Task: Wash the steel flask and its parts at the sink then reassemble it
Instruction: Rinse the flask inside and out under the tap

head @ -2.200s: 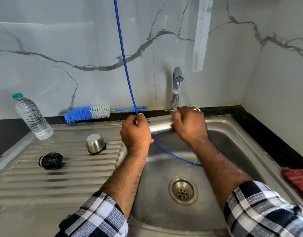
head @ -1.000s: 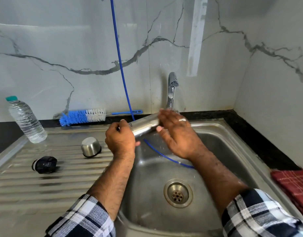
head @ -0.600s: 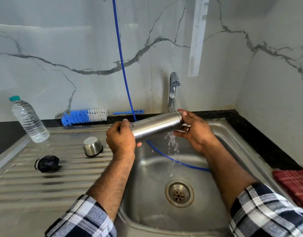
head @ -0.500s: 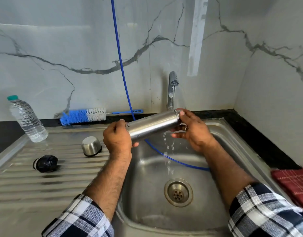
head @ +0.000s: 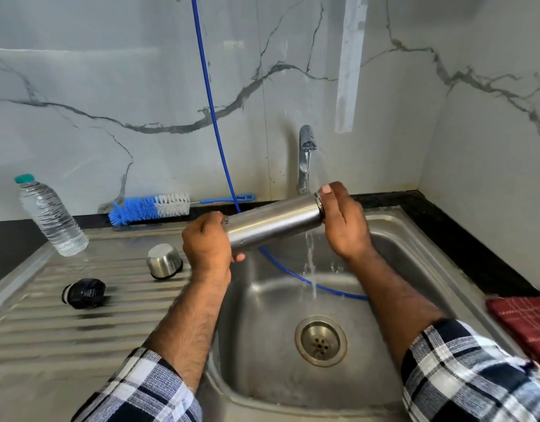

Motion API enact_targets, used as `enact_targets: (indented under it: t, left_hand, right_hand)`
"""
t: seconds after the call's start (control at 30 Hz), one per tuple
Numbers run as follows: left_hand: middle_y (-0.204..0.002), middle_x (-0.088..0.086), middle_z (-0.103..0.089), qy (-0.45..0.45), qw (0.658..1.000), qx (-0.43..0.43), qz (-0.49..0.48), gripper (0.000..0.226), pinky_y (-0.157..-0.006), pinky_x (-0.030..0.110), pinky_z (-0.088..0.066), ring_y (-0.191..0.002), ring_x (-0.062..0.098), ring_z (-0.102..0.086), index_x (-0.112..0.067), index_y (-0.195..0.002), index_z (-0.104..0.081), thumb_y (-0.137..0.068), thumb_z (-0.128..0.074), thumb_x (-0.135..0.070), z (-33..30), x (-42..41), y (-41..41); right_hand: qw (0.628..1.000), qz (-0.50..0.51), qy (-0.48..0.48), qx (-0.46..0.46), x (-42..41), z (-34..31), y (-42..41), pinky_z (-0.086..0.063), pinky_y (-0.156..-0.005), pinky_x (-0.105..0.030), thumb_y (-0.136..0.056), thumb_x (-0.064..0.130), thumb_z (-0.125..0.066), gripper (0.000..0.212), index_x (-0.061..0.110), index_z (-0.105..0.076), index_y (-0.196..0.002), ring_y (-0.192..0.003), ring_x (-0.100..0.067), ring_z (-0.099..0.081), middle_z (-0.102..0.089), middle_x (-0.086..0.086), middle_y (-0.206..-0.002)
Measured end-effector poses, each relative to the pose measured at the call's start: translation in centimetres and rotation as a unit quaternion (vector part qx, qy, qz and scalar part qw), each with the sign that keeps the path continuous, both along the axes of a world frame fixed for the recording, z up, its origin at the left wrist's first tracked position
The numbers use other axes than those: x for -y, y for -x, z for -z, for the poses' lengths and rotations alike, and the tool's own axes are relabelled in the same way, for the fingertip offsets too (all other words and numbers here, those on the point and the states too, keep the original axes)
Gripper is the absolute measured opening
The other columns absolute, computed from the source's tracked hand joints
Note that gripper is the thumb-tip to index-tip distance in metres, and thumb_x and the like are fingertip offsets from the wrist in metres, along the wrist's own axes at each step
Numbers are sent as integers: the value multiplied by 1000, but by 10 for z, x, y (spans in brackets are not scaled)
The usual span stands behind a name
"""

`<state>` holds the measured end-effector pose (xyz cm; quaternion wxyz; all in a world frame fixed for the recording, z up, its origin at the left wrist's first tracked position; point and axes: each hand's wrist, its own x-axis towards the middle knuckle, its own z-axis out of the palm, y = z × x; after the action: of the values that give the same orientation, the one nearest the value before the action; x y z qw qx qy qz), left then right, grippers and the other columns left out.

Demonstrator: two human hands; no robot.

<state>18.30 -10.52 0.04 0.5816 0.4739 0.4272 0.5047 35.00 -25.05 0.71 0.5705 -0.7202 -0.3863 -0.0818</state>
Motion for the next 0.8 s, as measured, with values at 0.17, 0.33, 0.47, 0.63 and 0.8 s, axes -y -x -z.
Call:
enact_targets:
  t: [0.17, 0.33, 0.47, 0.63, 0.8]
  left_hand:
    - [-96, 12, -73, 44, 998, -34, 1, 14, -49, 38, -58, -83, 36, -76, -22, -87, -73, -92, -65, -34, 0, -3, 6]
    - [-66, -5, -67, -337, 927, -137, -94, 22, -58, 33, -56, -65, 21, -66, -21, -78, -74, -92, -63, -33, 11, -10, 11]
    - [-62, -8, -62, -392, 901, -142, -117, 22, -56, 27, -42, -59, 9, -56, -18, -77, -71, -93, -62, -28, 11, -10, 12]
    - [-78, -1, -69, -27, 991, -96, -92, 24, -45, 40, -59, -76, 29, -72, -20, -74, -68, -92, -61, -33, 4, -17, 9]
    - [-73, 0, -68, -122, 980, -127, -88, 25, -50, 34, -54, -69, 19, -68, -16, -74, -69, -94, -65, -31, 2, -9, 8]
  right_hand:
    - [999, -34, -9, -18, -18, 29, -18, -43, -65, -32, -106, 45, -37, 35, 20, -56, -89, -69, -15, -53, -59, 1, -73]
    - [882, -29, 199, -426, -39, 20, -16, -34, -56, -29, -107, 51, -38, 43, 17, -56, -88, -57, -17, -42, -47, -1, -60]
    - [889, -32, 174, -423, -53, 22, -12, -38, -58, -30, -106, 57, -45, 46, 16, -58, -91, -65, -18, -48, -52, -2, -69]
    - [994, -80, -25, -66, -53, 41, -21, -50, -78, -32, -109, 55, -42, 46, 14, -63, -104, -85, -15, -63, -69, -11, -90]
    - [979, -8, 42, -199, -56, 31, -23, -45, -73, -34, -109, 49, -41, 41, 17, -67, -107, -81, -21, -58, -63, -4, -88]
